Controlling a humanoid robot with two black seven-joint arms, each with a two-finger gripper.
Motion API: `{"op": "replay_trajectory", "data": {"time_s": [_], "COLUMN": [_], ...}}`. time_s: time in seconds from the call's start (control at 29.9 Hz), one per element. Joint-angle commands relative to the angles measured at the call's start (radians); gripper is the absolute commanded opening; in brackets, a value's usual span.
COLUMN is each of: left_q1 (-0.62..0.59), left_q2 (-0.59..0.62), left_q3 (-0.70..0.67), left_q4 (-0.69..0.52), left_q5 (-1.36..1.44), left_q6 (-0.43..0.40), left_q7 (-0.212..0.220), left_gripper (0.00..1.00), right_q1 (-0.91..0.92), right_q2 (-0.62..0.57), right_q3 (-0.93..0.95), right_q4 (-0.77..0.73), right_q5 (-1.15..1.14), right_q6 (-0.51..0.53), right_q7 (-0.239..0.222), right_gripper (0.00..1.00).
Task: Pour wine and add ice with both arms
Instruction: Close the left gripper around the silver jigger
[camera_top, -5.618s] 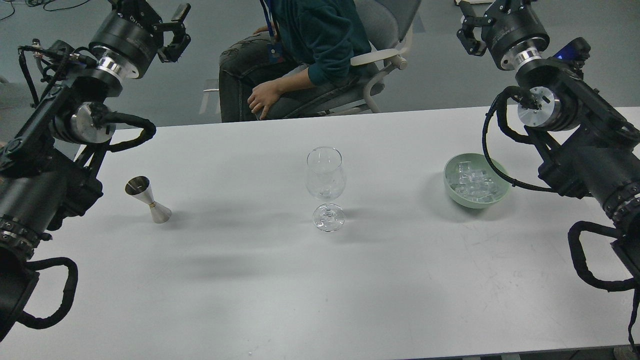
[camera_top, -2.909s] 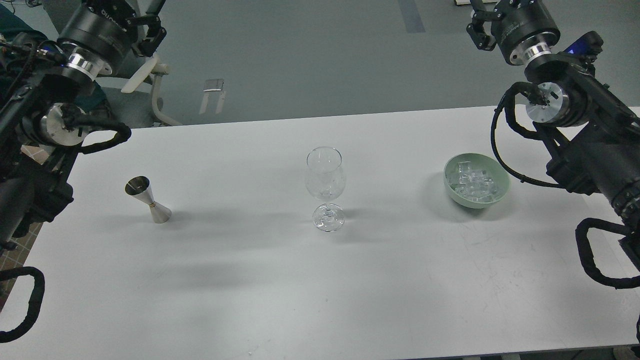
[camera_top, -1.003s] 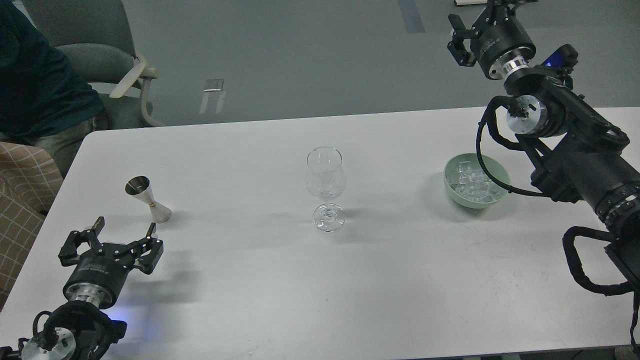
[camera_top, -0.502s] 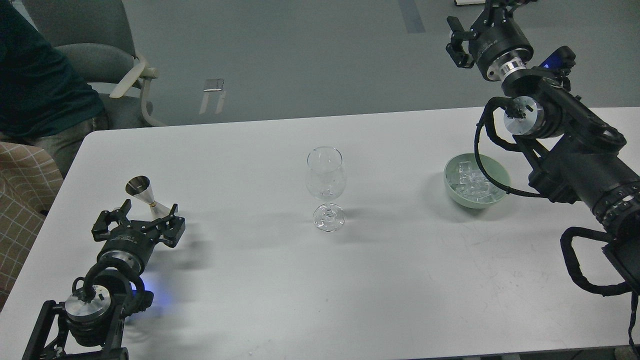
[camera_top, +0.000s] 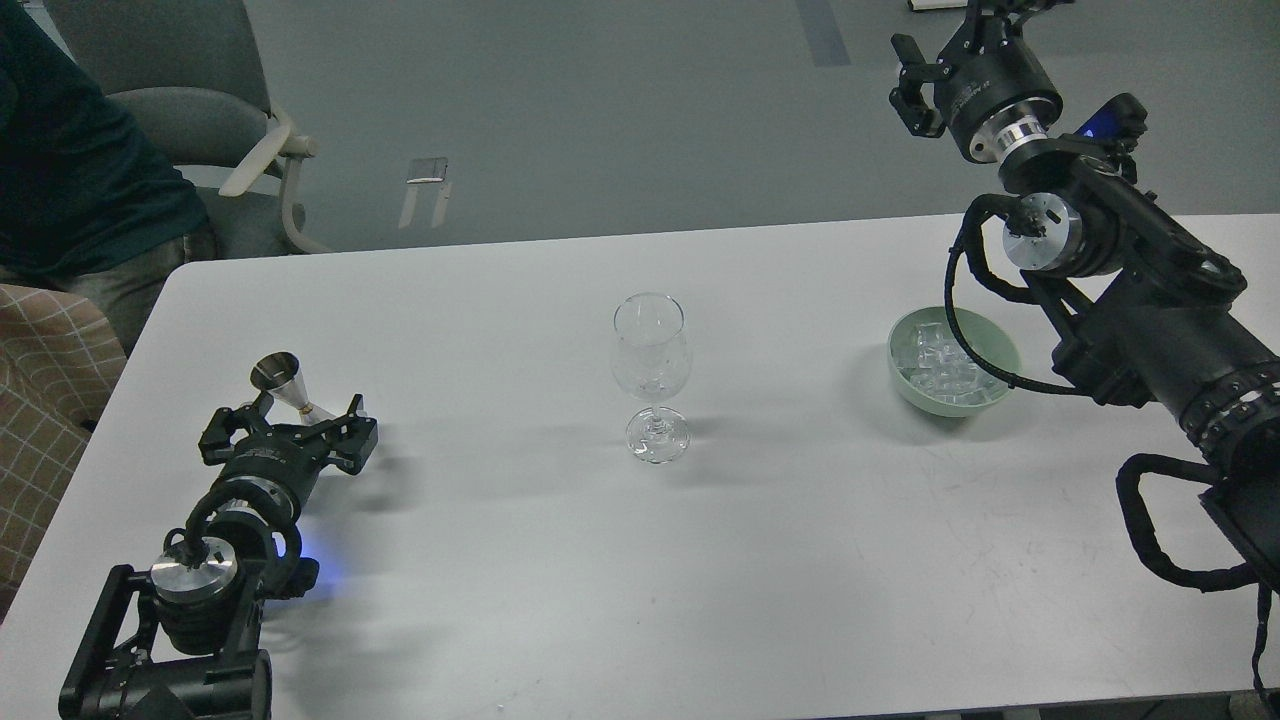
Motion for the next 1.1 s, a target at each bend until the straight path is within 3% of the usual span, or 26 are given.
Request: {"op": "replay_trajectory", "data": {"time_s": [0.0, 0.27, 0.4, 0.47, 0.8, 1.07], "left_q1": [-0.011, -0.037, -0.037, -0.037, -0.036, -0.036], "left_q2": [0.006, 0.02, 0.032, 0.034, 0.037, 0.032], "left_q3": [0.006, 0.009, 0.009, 0.01, 0.012, 0.009], "left_q4": [0.009, 0.024, 0.024, 0.024, 0.026, 0.024], "left_q5": [0.0, 0.001, 0.001, 0.001, 0.003, 0.001], "left_q6": [0.0, 0.0, 0.0, -0.001, 0.002, -0.001], "left_q7": [-0.004, -0.014, -0.014, -0.016, -0.016, -0.013], "left_gripper": [0.97, 0.69, 0.63, 0.56, 0.5, 0.3], "right_q1": [-0.001, -0.004, -0.003, -0.003, 0.0, 0.002], "right_q2": [0.0, 0.0, 0.0, 0.0, 0.006, 0.006], "right_q3": [0.0, 0.0, 0.0, 0.0, 0.0, 0.0], "right_q4": [0.0, 0.0, 0.0, 0.0, 0.0, 0.0], "right_q5": [0.0, 0.0, 0.0, 0.0, 0.0, 0.0], "right_q6": [-0.002, -0.002, -0.006, -0.006, -0.006, -0.011], "right_q7": [0.0, 0.0, 0.0, 0.0, 0.0, 0.0], "right_gripper": [1.0, 1.0, 1.0, 1.0, 1.0, 1.0]}}
